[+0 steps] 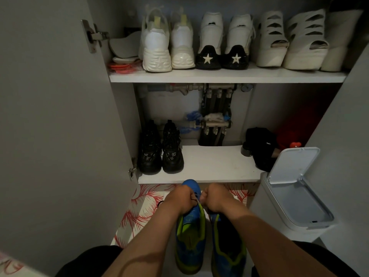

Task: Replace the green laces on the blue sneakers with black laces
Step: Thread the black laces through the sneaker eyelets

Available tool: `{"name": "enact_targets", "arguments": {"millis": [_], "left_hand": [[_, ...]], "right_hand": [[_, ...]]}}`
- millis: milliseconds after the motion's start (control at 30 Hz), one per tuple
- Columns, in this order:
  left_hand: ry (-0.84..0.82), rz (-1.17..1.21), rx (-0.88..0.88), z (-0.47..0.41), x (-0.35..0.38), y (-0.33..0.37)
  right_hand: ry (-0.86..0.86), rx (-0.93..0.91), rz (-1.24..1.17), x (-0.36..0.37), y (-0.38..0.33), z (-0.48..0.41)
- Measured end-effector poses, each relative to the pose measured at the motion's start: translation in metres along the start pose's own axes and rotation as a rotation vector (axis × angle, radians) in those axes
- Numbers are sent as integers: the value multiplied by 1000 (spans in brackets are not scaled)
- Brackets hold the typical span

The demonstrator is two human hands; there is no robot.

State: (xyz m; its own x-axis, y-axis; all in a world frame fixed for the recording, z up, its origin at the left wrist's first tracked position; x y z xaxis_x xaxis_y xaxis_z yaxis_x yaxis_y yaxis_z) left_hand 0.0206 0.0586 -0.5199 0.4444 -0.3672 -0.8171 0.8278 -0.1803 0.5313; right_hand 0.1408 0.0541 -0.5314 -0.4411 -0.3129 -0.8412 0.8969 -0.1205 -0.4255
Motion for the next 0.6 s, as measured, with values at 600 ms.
{"name": "enact_targets", "arguments": {"millis": [600], "left_hand": [[52,-242,-5,12,-31,11]], "right_hand": [[268,128,-606,-51,33,20]]}}
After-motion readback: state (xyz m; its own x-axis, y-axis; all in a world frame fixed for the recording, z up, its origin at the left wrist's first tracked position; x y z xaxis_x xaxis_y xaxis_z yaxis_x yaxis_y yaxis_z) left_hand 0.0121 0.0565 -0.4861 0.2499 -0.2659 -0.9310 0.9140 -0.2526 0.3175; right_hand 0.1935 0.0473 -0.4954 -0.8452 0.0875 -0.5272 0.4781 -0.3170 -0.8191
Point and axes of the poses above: each hand's wrist, its own z-axis away from the middle knuckle, its own x-axis out of the palm, y = z × x, the point moved 10 cm from there along -z, towards the middle knuckle, and after that the axes turned 5 degrees about z, right-handed, at the moved point
